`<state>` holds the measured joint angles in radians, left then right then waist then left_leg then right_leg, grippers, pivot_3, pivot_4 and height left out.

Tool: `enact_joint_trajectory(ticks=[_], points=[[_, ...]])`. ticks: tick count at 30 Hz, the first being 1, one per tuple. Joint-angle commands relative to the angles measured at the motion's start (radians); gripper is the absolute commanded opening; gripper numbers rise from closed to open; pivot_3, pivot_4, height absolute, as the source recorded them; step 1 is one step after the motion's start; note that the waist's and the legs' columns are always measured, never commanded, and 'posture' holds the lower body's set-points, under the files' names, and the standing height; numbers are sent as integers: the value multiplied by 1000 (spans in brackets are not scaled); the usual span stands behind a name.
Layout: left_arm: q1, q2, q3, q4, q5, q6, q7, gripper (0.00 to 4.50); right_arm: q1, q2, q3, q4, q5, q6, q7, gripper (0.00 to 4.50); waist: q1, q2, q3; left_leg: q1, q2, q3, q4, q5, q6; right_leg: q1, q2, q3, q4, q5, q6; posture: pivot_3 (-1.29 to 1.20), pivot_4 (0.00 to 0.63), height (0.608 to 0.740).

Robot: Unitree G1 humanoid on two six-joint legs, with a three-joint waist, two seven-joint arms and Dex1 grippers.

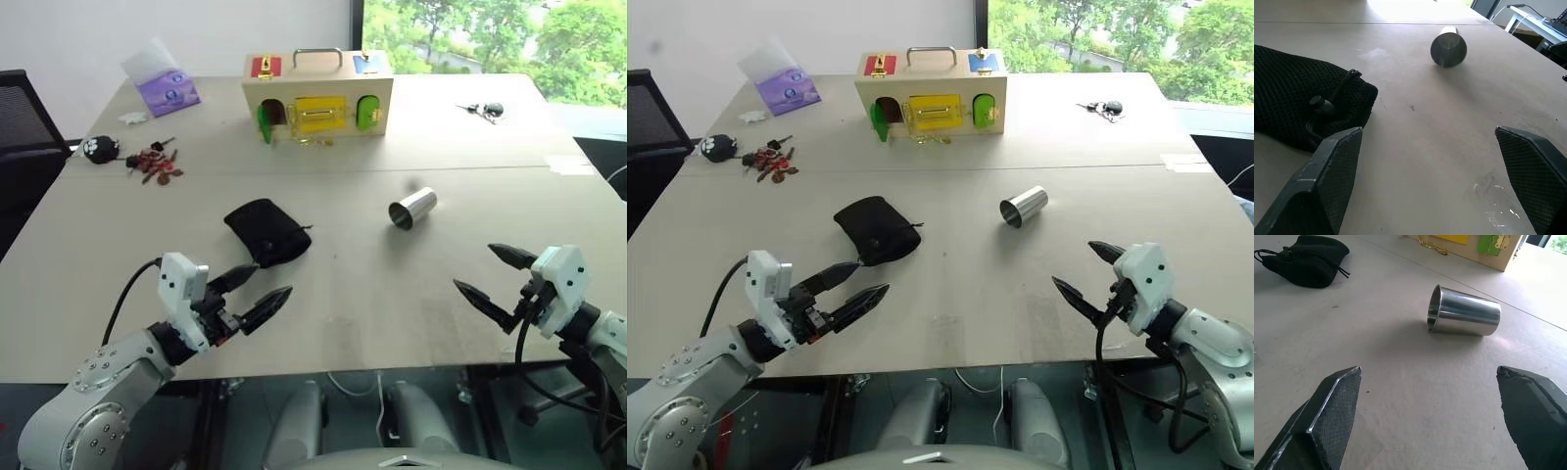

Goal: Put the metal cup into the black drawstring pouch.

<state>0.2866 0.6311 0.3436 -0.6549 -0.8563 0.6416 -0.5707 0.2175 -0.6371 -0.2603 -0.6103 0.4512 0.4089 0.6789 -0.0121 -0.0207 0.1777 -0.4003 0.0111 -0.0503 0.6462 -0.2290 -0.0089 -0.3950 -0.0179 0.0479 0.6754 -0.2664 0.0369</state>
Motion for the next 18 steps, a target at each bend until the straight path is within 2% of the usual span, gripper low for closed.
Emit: enact_joint_trajectory(ticks=[1, 10, 15, 18], points=[[-29, -16, 1, -15, 4, -24, 19, 4494, -39, 13, 13, -11, 3, -29, -6, 4500, 0, 0, 0, 0, 0, 0, 0, 0, 0, 0, 0, 0, 0, 0, 0, 0, 150, 740], [-143, -66, 9, -25, -43, 17, 142, 4494, -164, 58, 69, -46, 47, -27, -13, 4500, 0, 0, 0, -1, 0, 0, 0, 0, 0, 0, 0, 0, -1, 1, 1, 0, 150, 740], [-208, 4, -68, -75, 159, 1, 221, 4494, -169, 27, 87, -79, 96, -34, 64, 4500, 0, 0, 0, -1, -1, -2, -1, 0, 0, 0, 1, -1, -1, 2, 3, 0, 150, 740], [-274, 75, -163, -104, 312, 69, 311, 4494, -149, 15, 82, -83, 104, -64, 108, 4500, 2, 0, 0, -1, -1, -1, -1, 0, 0, 0, 1, -1, -1, 2, 3, 0, 150, 740]])
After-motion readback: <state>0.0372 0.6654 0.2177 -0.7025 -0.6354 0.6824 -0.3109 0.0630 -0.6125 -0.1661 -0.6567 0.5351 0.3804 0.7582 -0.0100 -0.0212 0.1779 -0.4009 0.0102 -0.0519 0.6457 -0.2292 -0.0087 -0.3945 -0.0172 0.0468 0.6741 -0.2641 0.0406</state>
